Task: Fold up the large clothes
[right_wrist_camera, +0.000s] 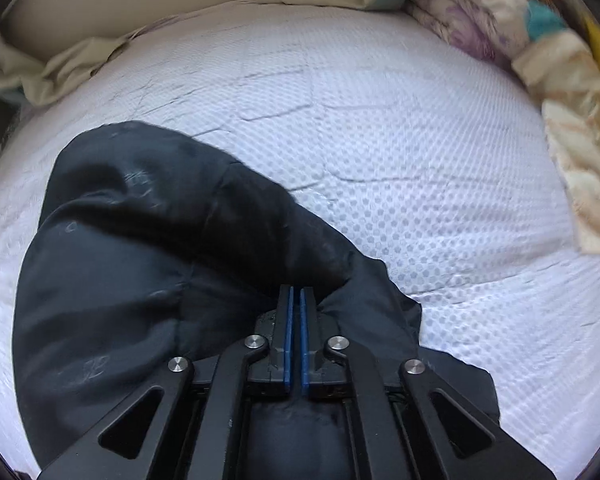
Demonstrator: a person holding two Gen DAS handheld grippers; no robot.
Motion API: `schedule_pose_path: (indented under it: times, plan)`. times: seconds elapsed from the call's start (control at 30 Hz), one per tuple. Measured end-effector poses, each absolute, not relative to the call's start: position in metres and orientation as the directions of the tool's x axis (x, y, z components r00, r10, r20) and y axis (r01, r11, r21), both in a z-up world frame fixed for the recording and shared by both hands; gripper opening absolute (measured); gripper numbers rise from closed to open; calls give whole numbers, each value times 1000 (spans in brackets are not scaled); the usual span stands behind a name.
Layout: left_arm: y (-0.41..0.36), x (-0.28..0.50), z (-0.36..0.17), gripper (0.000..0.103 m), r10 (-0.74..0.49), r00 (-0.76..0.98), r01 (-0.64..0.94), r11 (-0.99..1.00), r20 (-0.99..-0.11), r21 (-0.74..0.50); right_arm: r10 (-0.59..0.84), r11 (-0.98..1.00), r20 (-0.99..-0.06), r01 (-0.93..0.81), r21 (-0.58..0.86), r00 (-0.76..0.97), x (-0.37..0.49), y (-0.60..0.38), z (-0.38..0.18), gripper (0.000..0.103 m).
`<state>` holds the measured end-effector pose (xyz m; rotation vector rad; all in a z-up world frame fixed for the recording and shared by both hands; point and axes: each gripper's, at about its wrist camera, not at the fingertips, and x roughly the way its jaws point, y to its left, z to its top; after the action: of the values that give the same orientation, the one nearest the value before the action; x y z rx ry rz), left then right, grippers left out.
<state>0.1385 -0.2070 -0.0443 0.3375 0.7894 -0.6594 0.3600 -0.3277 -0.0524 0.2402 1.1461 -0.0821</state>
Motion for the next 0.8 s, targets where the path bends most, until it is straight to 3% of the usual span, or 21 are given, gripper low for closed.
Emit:
schedule_pose_path:
  times: [0.2, 0.3, 0.33, 0.37, 0.4, 0.57, 0.67, 0.8]
  plan:
    - [-205, 138, -47, 103, -406, 517, 659, 751, -753, 47, 83, 963, -894, 197, 186, 439, 344, -327, -39, 0]
    - [-204, 142, -48, 103, -402, 515, 657, 752, -757, 47, 122, 957, -893, 186, 221, 433, 327, -327, 5, 0]
    - [-203, 142, -48, 103, -403, 513, 655, 754, -758, 42, 137, 957, -869, 161, 239, 475, 314, -328, 30, 11]
    - [-202, 143, -47, 103, -404, 509, 653, 757, -760, 34, 145, 960, -847, 136, 246, 512, 301, -327, 49, 36]
    - [-201, 144, -47, 103, -406, 505, 650, 759, -761, 27, 137, 966, -826, 110, 233, 546, 285, -324, 70, 50]
    - [-199, 148, -45, 103, -409, 496, 643, 766, -766, 7, 124, 985, -819, 27, 168, 560, 220, -299, 98, 50]
    - [-199, 148, -45, 103, -399, 496, 641, 767, -771, 15, 67, 991, -868, 69, 116, 493, 214, -299, 66, 50]
    - [-201, 143, -44, 103, -387, 492, 655, 755, -780, 39, 154, 960, -894, 149, 236, 420, 209, -325, 14, 55]
